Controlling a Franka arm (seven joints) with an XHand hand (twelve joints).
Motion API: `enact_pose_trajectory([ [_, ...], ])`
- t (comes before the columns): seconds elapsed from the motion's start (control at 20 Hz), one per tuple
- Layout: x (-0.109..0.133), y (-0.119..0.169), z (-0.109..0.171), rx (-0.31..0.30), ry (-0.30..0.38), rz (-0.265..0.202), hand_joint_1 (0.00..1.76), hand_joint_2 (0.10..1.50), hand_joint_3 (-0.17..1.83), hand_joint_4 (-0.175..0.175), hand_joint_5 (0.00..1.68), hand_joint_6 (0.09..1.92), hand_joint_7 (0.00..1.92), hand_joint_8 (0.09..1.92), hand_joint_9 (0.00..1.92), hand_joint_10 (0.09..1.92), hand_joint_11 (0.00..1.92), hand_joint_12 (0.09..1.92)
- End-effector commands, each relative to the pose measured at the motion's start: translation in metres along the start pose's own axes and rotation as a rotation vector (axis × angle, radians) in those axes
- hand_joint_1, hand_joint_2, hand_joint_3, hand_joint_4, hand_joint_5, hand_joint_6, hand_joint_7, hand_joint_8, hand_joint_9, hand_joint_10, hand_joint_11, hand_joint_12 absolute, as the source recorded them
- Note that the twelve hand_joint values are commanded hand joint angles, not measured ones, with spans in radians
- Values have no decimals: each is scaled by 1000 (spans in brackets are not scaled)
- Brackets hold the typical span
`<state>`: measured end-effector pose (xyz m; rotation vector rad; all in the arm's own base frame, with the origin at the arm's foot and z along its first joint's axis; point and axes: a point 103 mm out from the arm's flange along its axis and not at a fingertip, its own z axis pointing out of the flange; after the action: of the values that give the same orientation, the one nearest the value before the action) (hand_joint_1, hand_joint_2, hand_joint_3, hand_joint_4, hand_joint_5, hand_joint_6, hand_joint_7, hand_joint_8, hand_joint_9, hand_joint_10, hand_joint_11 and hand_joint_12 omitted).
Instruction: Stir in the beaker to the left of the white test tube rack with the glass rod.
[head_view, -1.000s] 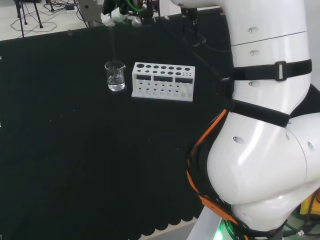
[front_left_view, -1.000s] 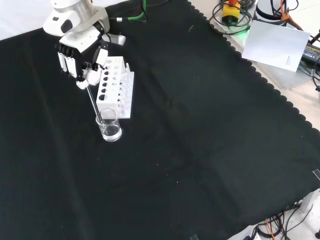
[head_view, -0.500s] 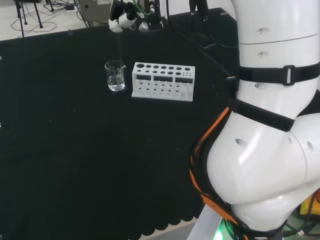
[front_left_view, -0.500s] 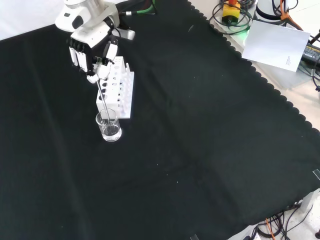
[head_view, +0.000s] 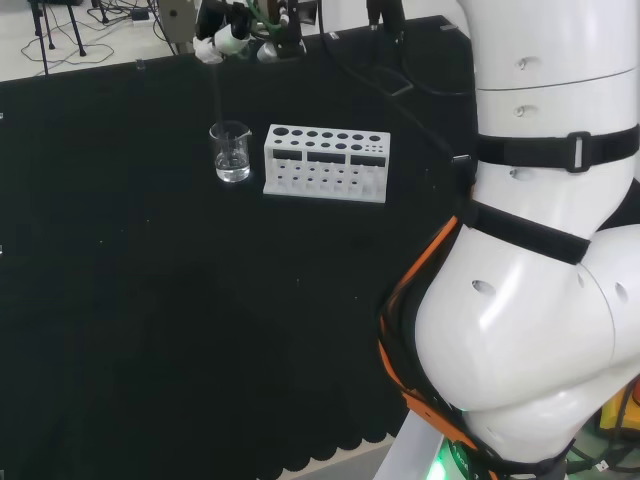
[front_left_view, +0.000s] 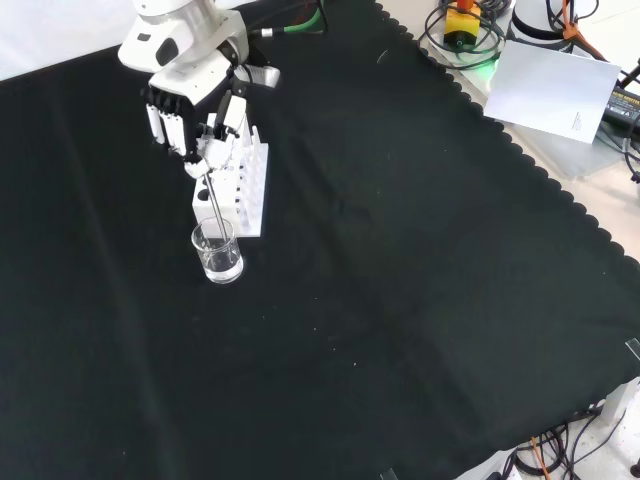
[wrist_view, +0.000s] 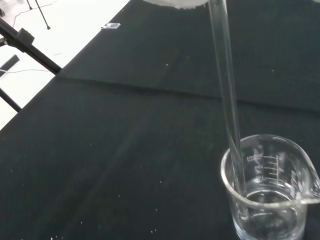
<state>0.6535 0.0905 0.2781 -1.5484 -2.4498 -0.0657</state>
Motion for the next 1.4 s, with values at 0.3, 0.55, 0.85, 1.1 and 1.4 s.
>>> enact_pose_trajectory([
  [0.3,-37,13,5,-1,17,50,1301,1122,-175,-175,1232,284,1155,1060,1760,645,1206,755],
  [0.55,-49,-7,0,-4,-17,86,1301,1122,-175,-175,1233,283,1155,1061,1759,645,1206,754],
  [0.85,-30,-21,3,13,-49,81,1301,1123,-175,-175,1233,283,1154,1061,1759,646,1206,754],
  [1.1,1,-8,7,14,-54,24,1301,1122,-175,-175,1233,283,1154,1061,1759,647,1206,754],
  [1.4,16,17,13,10,-58,-38,1301,1123,-175,-175,1233,283,1154,1061,1759,648,1206,753],
])
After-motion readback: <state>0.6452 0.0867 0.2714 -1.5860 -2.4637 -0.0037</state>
